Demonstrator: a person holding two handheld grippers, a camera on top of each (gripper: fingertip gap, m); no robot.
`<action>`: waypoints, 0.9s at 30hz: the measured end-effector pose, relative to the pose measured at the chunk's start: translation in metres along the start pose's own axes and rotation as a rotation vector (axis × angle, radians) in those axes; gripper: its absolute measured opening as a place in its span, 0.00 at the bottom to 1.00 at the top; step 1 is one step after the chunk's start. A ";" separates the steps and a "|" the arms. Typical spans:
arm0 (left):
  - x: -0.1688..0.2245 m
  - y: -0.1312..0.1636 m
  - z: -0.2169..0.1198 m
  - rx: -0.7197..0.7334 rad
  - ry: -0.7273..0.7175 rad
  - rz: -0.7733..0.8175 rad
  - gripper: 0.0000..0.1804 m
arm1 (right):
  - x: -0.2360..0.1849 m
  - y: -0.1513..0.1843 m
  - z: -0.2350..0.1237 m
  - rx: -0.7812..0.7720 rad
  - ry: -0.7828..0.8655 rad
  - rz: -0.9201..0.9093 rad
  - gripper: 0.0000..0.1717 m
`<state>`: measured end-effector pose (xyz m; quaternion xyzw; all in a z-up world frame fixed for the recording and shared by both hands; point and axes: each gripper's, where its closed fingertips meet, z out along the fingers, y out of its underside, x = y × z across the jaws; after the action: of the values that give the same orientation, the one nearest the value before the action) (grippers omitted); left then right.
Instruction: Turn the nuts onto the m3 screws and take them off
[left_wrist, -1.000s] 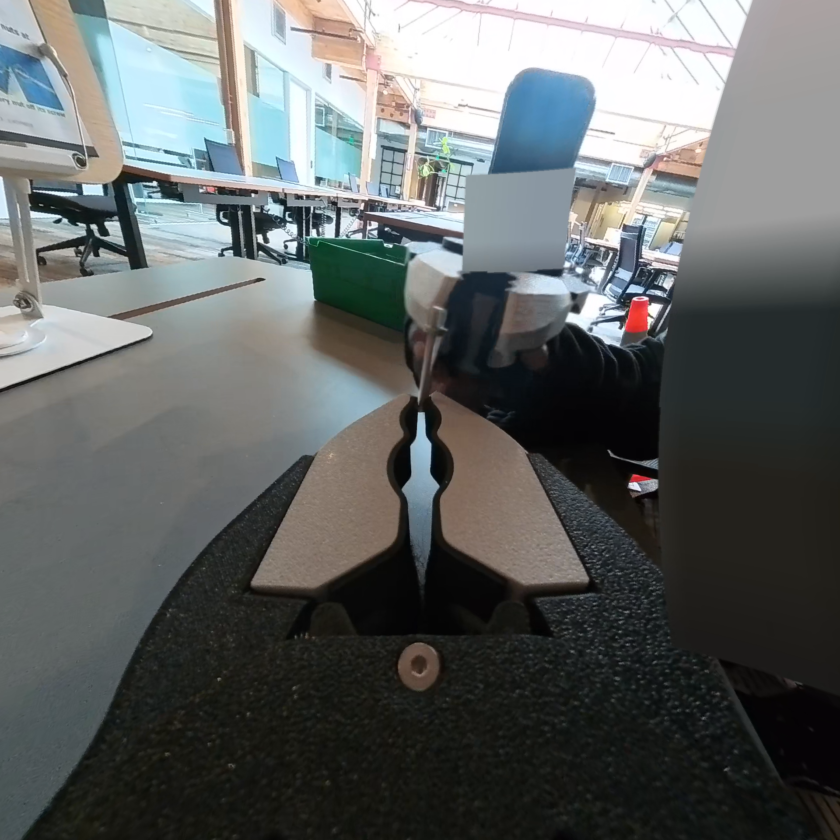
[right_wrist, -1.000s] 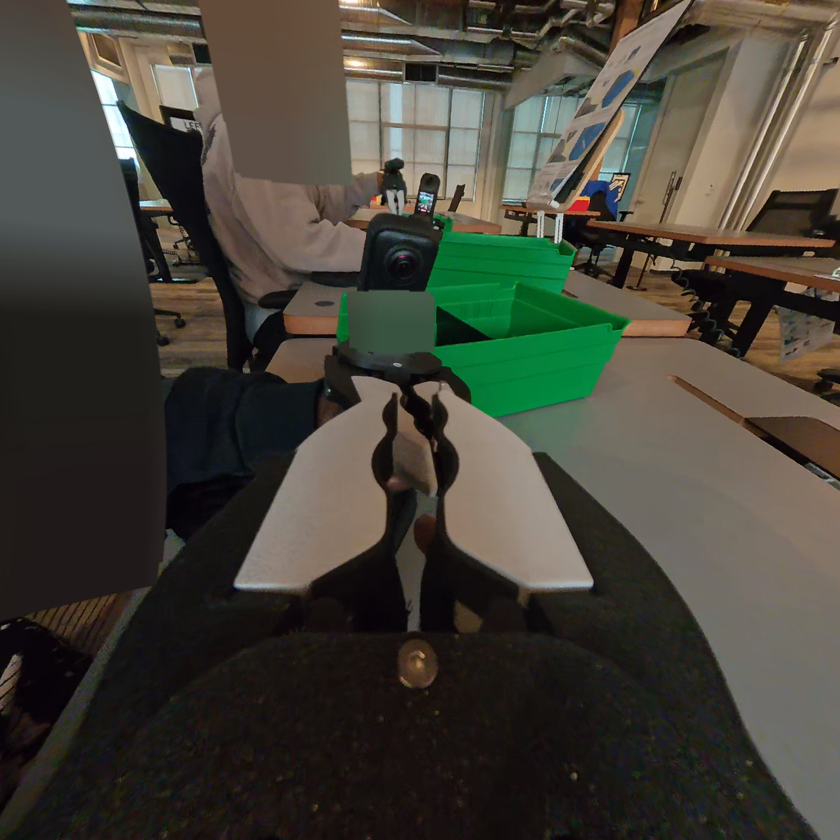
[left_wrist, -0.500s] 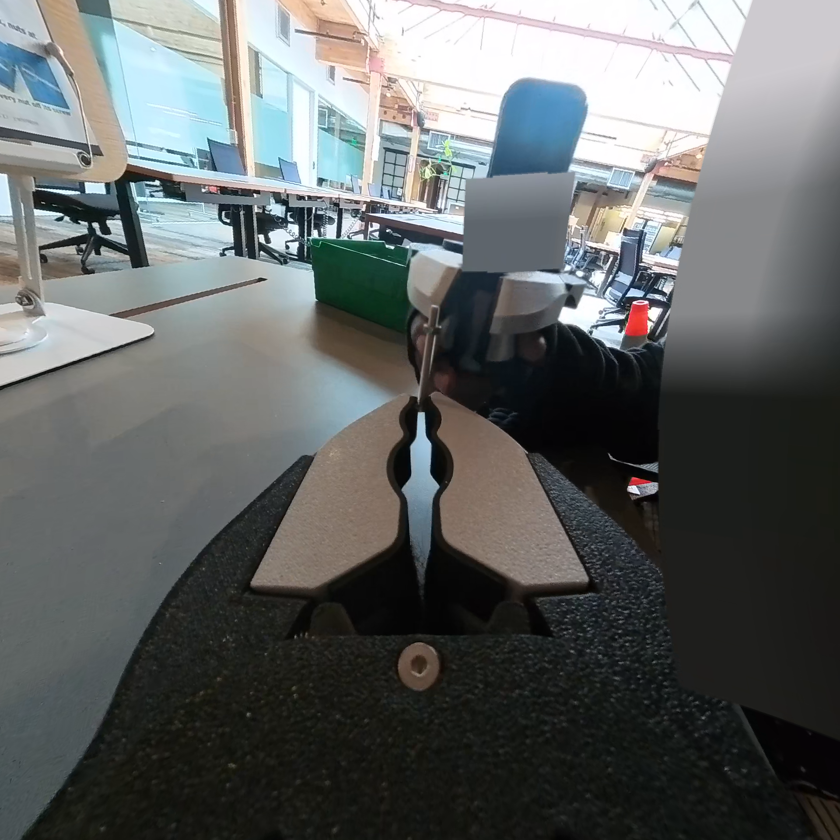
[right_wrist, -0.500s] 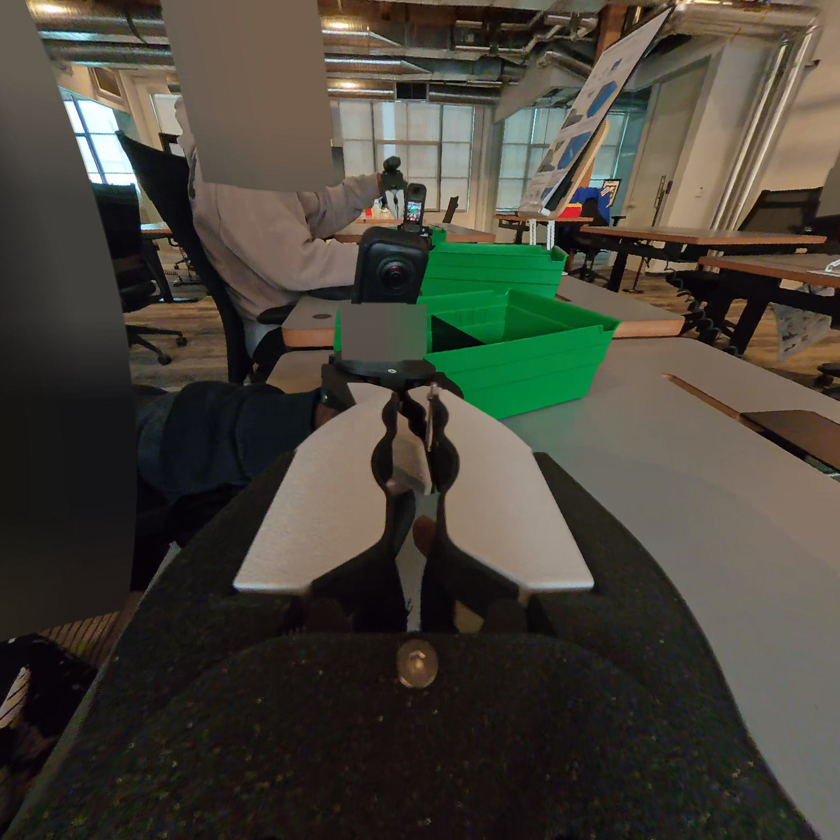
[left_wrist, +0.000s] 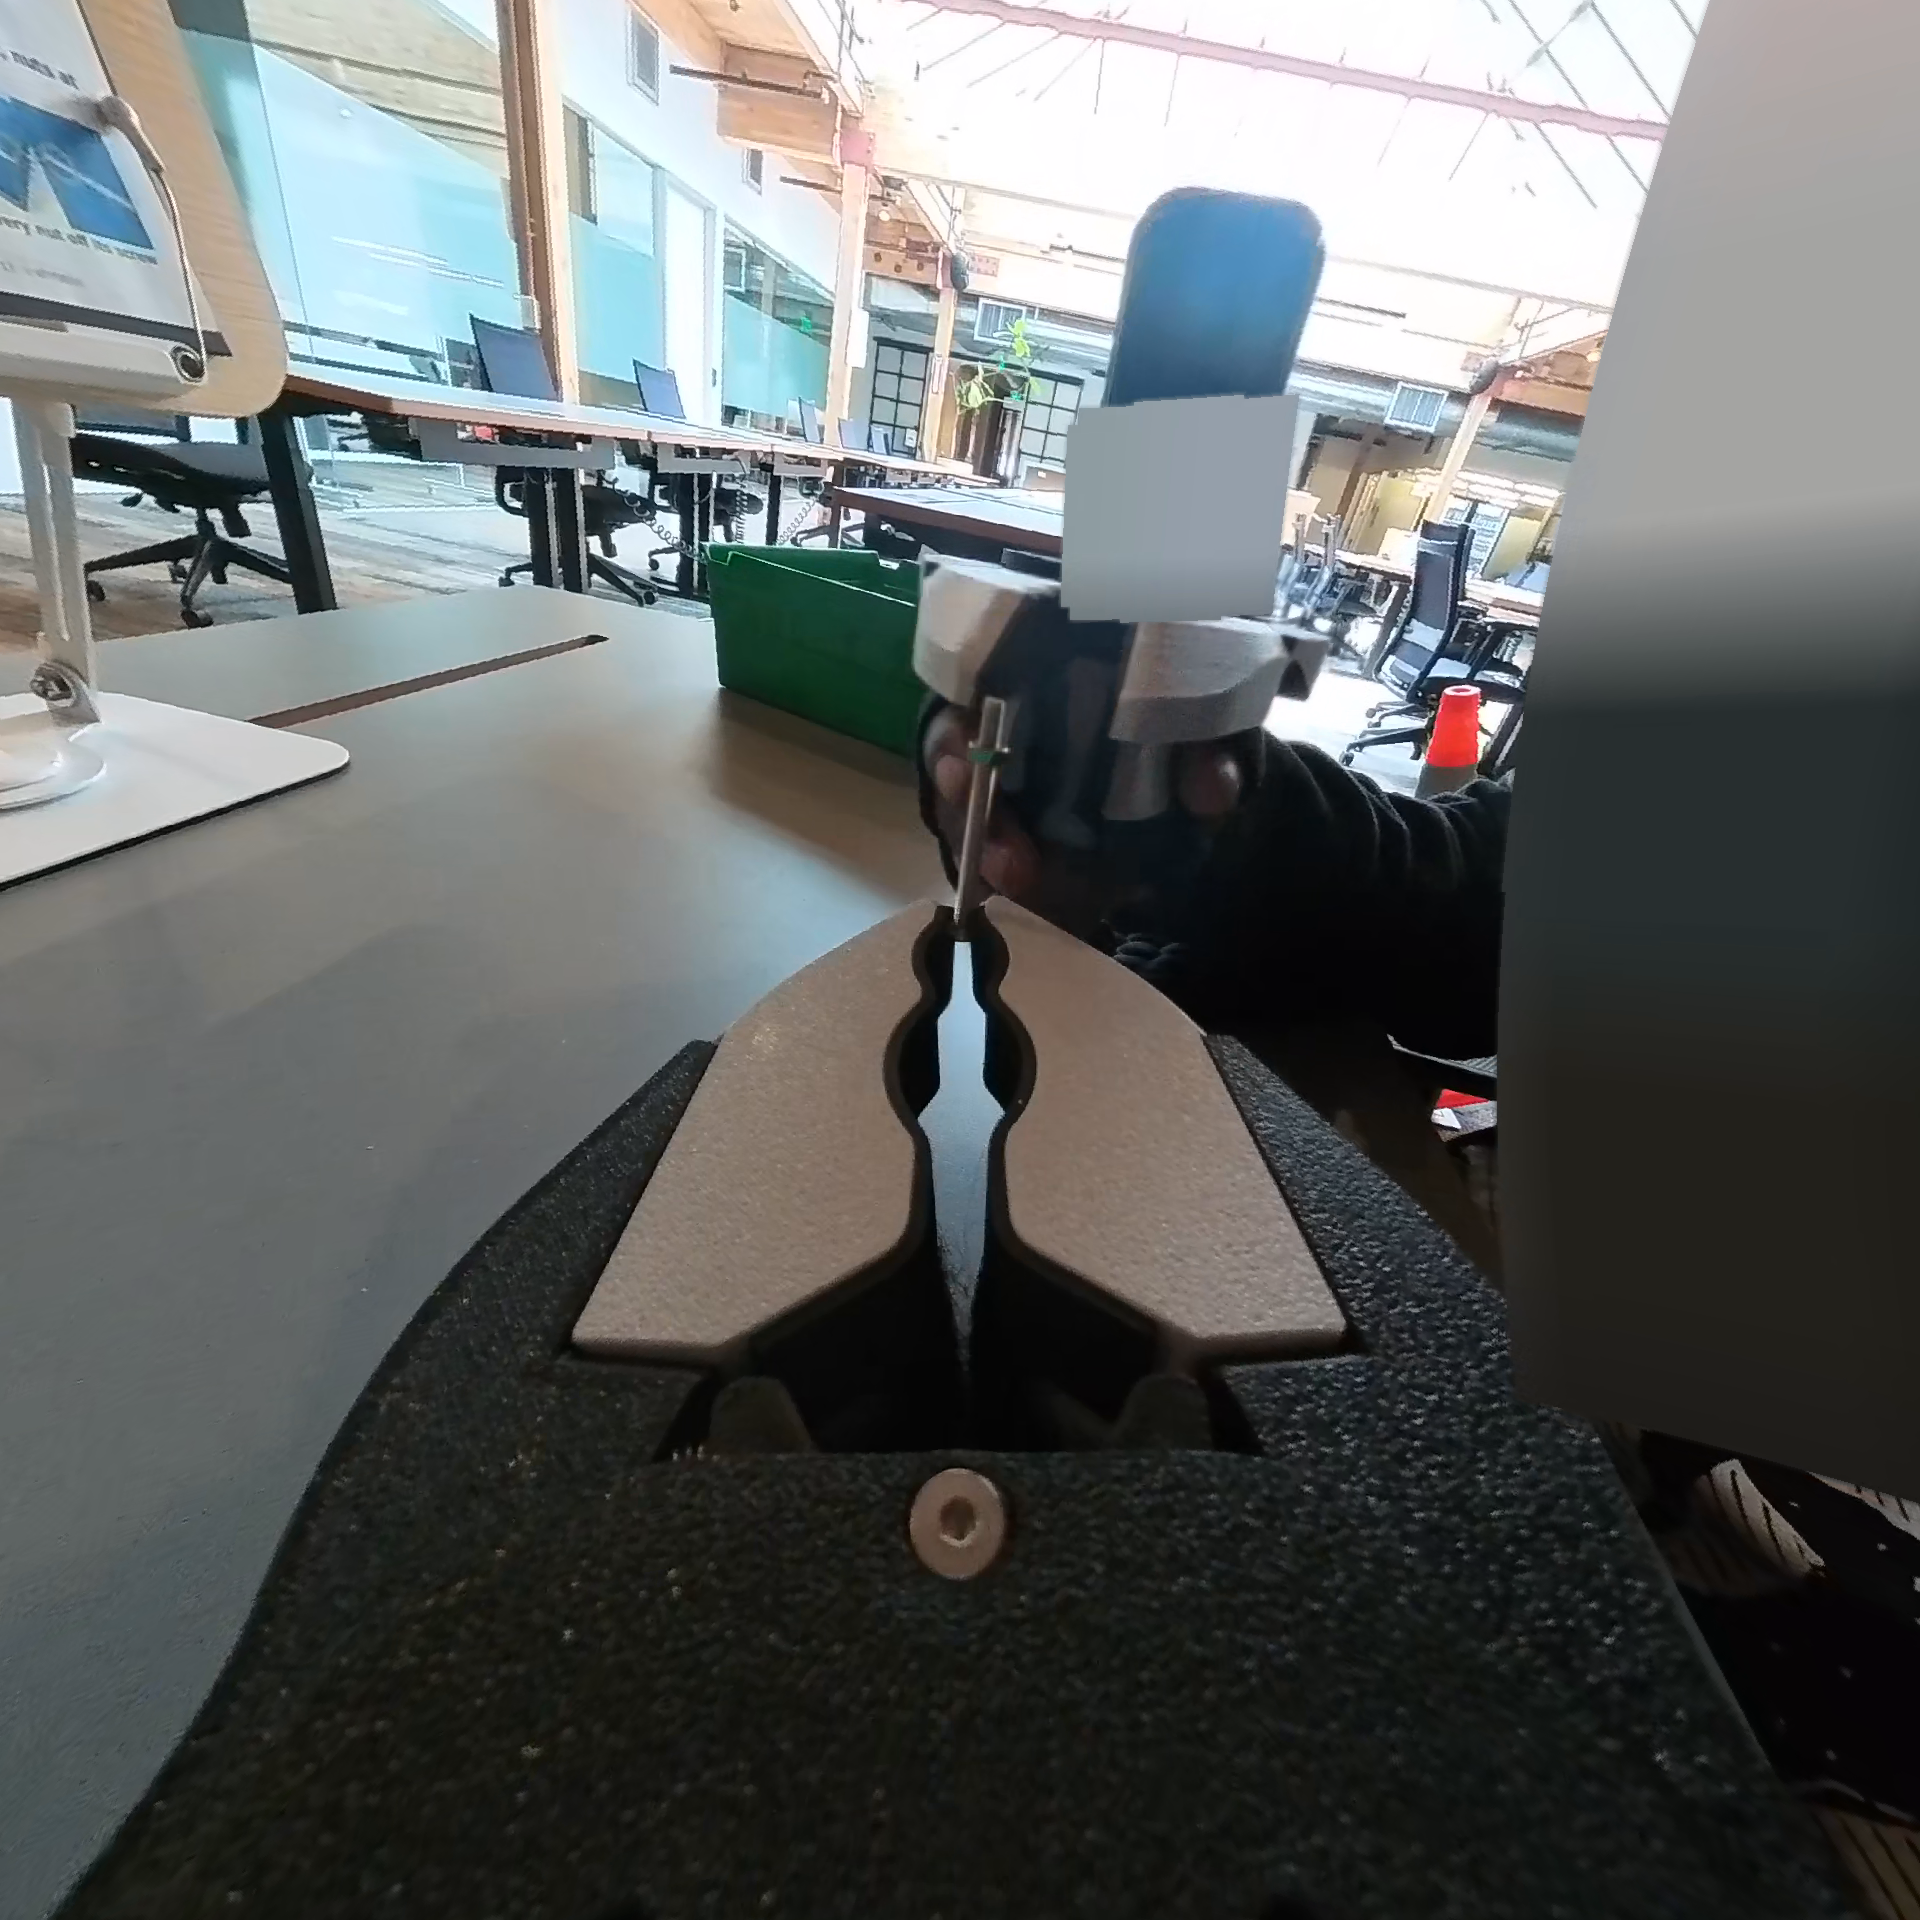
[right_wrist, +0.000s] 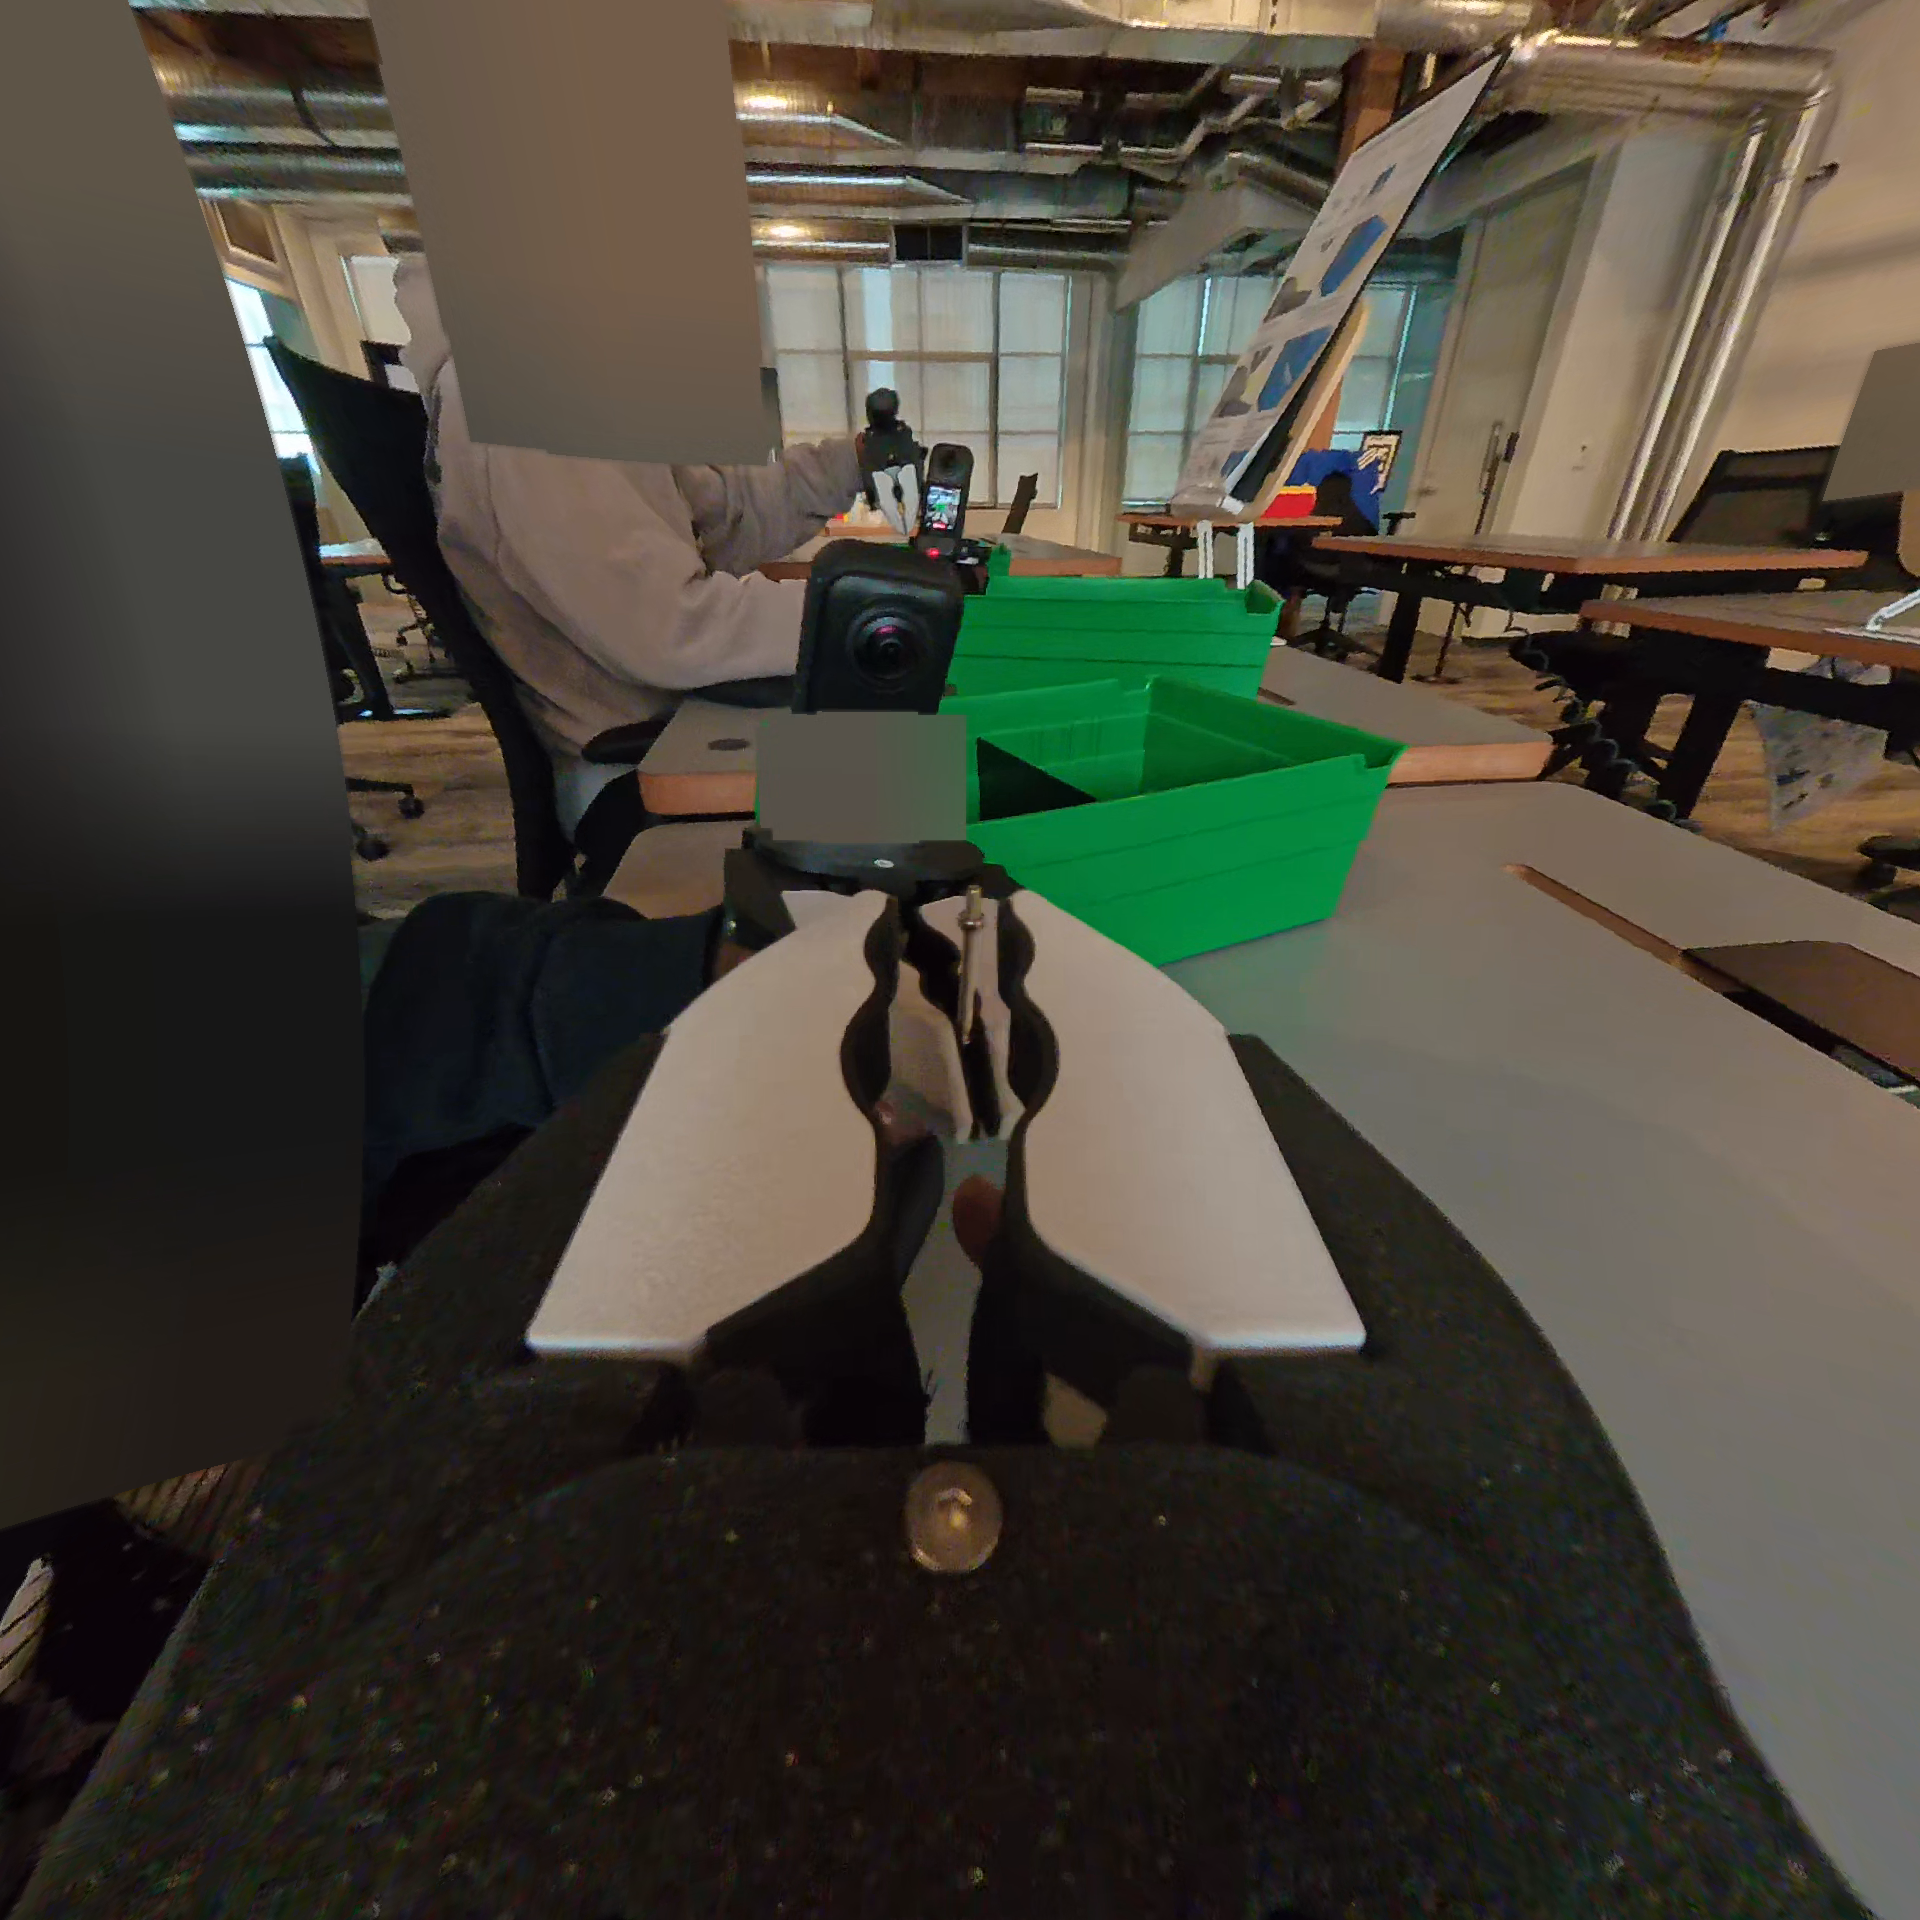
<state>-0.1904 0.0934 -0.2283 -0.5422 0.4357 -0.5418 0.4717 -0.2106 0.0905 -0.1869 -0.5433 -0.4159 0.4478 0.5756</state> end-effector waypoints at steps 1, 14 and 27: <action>0.000 0.000 0.000 -0.001 0.000 0.000 0.01 | 0.001 0.001 0.001 -0.002 0.005 0.001 0.12; 0.000 0.000 0.000 -0.001 -0.003 0.001 0.01 | -0.001 0.002 0.000 -0.006 -0.004 -0.006 0.11; 0.000 0.000 0.000 0.000 -0.003 0.007 0.01 | 0.004 0.016 0.003 -0.080 0.034 -0.042 0.12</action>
<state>-0.1904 0.0933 -0.2280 -0.5415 0.4367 -0.5396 0.4742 -0.2135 0.0955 -0.2027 -0.5648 -0.4348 0.4092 0.5696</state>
